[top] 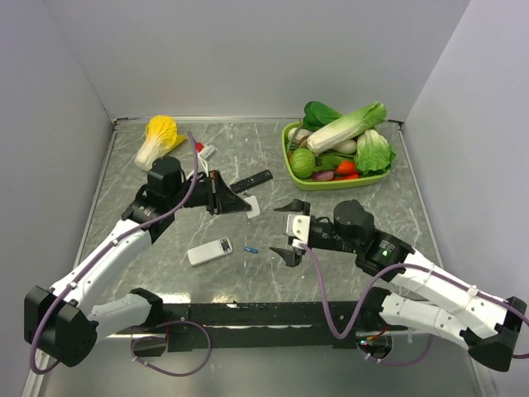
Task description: Load the batteries into the remote control
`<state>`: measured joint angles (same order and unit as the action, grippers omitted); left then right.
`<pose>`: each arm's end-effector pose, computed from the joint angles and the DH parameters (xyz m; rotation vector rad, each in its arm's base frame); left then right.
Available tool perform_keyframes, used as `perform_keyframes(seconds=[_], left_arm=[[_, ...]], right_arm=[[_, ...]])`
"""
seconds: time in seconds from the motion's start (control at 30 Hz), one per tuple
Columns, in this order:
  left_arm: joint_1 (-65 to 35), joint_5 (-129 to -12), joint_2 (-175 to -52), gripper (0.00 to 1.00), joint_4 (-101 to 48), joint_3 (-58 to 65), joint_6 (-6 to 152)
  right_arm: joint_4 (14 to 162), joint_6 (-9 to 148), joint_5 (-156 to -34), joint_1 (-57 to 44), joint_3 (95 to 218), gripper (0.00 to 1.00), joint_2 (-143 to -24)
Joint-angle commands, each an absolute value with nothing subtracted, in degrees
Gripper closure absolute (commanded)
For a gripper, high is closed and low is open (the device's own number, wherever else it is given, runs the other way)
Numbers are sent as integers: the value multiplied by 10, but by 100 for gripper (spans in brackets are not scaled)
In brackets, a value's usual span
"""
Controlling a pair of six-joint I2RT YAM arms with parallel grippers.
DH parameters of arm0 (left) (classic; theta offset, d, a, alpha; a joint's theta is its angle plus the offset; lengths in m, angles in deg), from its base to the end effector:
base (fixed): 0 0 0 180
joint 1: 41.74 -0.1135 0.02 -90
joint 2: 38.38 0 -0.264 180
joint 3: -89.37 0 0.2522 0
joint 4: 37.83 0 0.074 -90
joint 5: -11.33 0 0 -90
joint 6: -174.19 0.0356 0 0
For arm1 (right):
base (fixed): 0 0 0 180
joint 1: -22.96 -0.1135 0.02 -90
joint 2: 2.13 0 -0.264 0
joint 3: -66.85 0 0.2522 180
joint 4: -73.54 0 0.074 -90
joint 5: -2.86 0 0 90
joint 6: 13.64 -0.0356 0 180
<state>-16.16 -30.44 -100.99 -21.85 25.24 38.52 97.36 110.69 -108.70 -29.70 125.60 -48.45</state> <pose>0.2098 -0.1299 0.3302 0.3255 2.0360 -1.5880 0.1042 0.1582 0.3376 -1.4172 1.0932 0.5630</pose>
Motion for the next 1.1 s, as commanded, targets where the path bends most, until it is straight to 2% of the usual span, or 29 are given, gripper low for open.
perform_keyframes(seconds=[0.0,0.23,0.5,1.07], left_arm=[[-155,-240,-989,99,-251,233,410],[-123,-240,-990,99,-199,216,448],[-112,-239,-985,99,-192,213,452],[-104,-214,-976,99,-156,199,478]], right_arm=[[993,1164,-1141,-286,1291,0,-489],[984,1185,-1167,-281,1324,2,-507],[985,1199,-1176,-280,1347,11,-530],[1018,1222,-1210,-280,1381,22,-570]])
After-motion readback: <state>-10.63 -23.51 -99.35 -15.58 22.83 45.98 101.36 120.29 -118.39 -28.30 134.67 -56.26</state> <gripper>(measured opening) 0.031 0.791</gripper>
